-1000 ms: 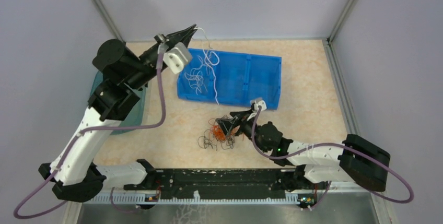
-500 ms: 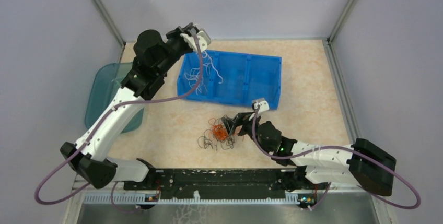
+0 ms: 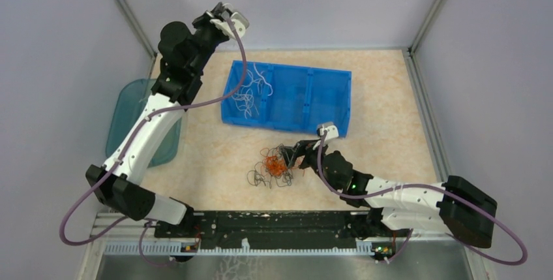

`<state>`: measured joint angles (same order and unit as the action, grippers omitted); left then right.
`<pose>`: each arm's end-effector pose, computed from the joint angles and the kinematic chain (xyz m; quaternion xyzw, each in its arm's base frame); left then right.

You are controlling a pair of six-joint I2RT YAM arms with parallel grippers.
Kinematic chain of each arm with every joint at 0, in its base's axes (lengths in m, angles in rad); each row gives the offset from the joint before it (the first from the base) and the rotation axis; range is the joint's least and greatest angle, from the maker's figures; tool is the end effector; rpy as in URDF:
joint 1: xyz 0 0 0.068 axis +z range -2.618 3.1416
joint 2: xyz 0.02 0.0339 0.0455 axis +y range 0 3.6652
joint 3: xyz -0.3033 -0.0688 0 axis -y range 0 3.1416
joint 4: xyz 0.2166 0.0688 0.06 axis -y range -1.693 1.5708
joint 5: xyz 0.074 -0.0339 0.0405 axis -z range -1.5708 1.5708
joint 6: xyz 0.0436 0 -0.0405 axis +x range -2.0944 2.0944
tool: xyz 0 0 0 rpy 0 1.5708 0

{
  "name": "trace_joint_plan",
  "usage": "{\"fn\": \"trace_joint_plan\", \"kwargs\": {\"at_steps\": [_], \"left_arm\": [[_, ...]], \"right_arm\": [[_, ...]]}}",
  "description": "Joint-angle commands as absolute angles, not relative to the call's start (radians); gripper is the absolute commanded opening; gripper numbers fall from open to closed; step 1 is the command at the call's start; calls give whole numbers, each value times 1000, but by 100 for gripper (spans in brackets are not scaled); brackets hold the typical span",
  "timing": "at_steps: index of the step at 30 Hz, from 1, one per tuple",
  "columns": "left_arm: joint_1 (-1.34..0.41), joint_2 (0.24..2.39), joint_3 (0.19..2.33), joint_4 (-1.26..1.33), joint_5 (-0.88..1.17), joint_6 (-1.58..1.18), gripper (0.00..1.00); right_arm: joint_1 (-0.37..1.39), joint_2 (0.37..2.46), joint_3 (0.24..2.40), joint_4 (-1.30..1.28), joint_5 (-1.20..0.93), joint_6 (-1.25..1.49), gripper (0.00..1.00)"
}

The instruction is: Untangle the cables

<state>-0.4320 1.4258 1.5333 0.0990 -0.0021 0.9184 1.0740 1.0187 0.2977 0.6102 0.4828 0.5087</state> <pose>0.2726 -0.1256 0.5206 0.3934 0.4926 0.1876 0.7532 0.1013 0.1443 0.2614 -0.0487 0.7393 0.3354 0.5819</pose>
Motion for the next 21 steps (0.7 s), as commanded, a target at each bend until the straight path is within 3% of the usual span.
{"fn": "trace_joint_plan", "kwargs": {"at_steps": [1, 9, 21], "left_arm": [[-413, 1447, 1625, 234, -7, 910, 0], [-408, 1426, 1590, 216, 50, 856, 0], [-400, 1374, 1317, 43, 163, 787, 0]], "right_arm": [[1063, 1004, 324, 634, 493, 517, 84], [1057, 1006, 321, 641, 486, 530, 84], [1052, 986, 324, 627, 487, 530, 84]]}}
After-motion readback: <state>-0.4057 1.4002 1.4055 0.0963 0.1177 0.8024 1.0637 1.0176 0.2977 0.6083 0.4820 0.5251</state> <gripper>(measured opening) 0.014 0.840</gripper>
